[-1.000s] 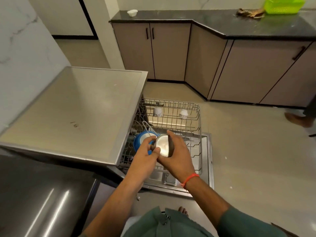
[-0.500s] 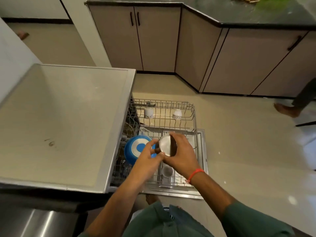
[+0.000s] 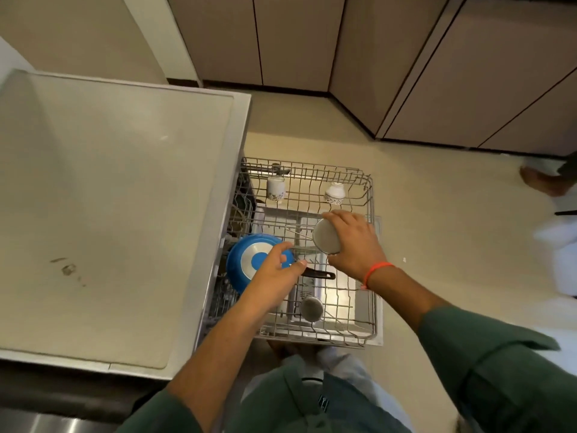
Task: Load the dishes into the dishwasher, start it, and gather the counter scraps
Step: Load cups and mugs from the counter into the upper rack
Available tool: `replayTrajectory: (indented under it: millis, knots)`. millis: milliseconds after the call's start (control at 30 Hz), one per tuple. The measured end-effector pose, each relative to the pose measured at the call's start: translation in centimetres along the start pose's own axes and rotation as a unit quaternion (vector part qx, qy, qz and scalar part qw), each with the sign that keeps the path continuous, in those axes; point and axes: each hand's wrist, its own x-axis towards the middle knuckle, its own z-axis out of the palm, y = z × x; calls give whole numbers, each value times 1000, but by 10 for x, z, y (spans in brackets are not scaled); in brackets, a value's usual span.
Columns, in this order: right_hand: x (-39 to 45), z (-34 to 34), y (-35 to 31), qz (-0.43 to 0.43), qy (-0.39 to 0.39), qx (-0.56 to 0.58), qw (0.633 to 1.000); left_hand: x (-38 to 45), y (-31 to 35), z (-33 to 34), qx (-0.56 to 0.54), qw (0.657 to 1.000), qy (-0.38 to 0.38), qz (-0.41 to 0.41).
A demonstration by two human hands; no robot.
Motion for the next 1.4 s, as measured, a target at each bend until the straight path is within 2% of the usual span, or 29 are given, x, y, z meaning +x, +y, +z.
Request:
replayTrajectory:
  millis: [333, 700, 1167, 1400]
  knots:
    - [100, 45, 46, -49, -114, -23, 992, 42, 3, 2, -11, 997, 35, -73]
    - [170, 97, 88, -38, -126, -47, 990, 85, -6, 8, 20, 992, 40, -117]
    - [209, 134, 70, -63, -141, -41, 987, 99, -26, 4, -3, 991, 32, -129]
    - [208, 137, 65, -55, -164, -64, 983, 96, -24, -6, -29, 993, 28, -107]
